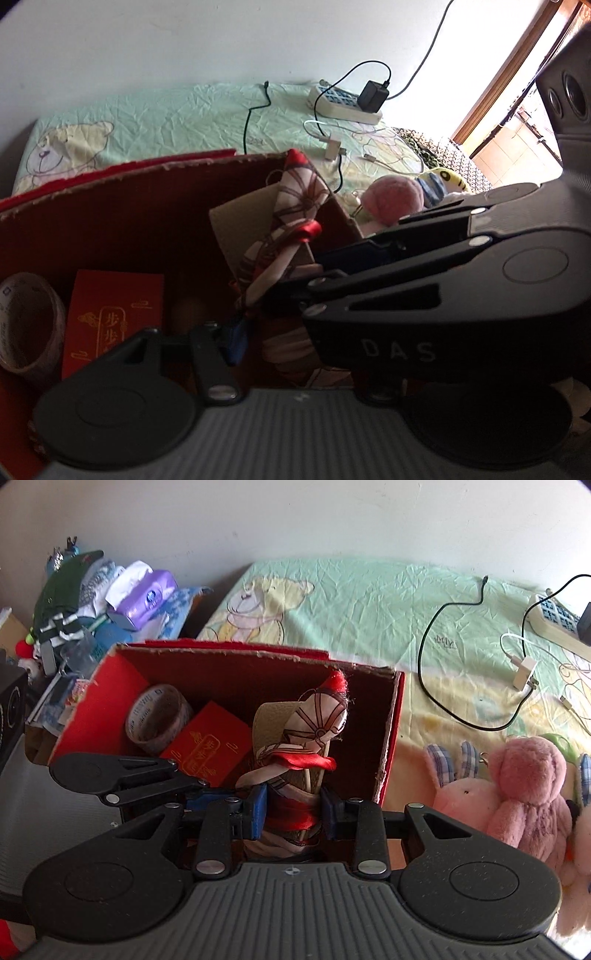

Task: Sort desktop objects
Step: 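Lower the sandal into the box beside the gourd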

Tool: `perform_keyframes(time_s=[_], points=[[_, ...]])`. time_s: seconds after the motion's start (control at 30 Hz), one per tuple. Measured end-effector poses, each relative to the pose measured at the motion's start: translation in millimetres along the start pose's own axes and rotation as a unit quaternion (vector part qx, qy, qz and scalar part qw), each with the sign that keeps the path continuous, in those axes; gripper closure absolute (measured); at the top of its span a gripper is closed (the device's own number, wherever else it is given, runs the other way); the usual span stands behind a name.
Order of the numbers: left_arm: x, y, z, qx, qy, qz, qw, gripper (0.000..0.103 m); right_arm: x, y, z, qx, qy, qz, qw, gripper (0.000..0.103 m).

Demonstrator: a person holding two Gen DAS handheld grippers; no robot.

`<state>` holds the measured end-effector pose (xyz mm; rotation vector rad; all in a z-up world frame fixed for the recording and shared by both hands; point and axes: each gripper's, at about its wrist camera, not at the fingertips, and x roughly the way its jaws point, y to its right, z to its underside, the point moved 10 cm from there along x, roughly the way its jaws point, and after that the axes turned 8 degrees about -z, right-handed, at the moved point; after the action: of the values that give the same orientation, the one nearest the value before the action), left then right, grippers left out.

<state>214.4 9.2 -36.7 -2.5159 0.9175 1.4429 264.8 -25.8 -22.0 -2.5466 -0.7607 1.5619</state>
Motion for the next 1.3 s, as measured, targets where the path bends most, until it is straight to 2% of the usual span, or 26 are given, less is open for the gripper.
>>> perform_keyframes(time_s=[0.13,0.4,0.83,0.93,1.0,1.3], points=[[11.3,0.0,4.8,0.004,-0.020,-0.007,0.9998,0.047,6.8,0.1,1.3,-0.007,-0.023,0.014,1.000,0.072],[19.2,-3.6,7.6,-0.002,-0.035,-0.003,0.9994,0.047,11.9,1.2,-0.1,-0.018,-0.051,0.044,0.998,0.076],[15.5,-7.7,10.7,-0.012,-0.040,-0.001,0.9991,0.045,12.4,0.5,3.1,-0.024,-0.053,0.057,0.997,0.074],[12.4,-8.5,9.8,-0.017,-0.040,0.005,0.9991,0.045,11.2,1.0,3.6,-0.018,-0.050,0.054,0.997,0.073],[9.7,-9.7,8.0,-0.017,-0.035,0.006,0.9992,0.045,9.8,1.2,3.4,-0.012,-0.044,0.050,0.998,0.068],[-1.6,-26.2,-4.6,-0.017,-0.021,-0.020,0.9994,0.044,5.7,3.4,-1.0,-0.010,0.009,0.042,0.999,0.068]])
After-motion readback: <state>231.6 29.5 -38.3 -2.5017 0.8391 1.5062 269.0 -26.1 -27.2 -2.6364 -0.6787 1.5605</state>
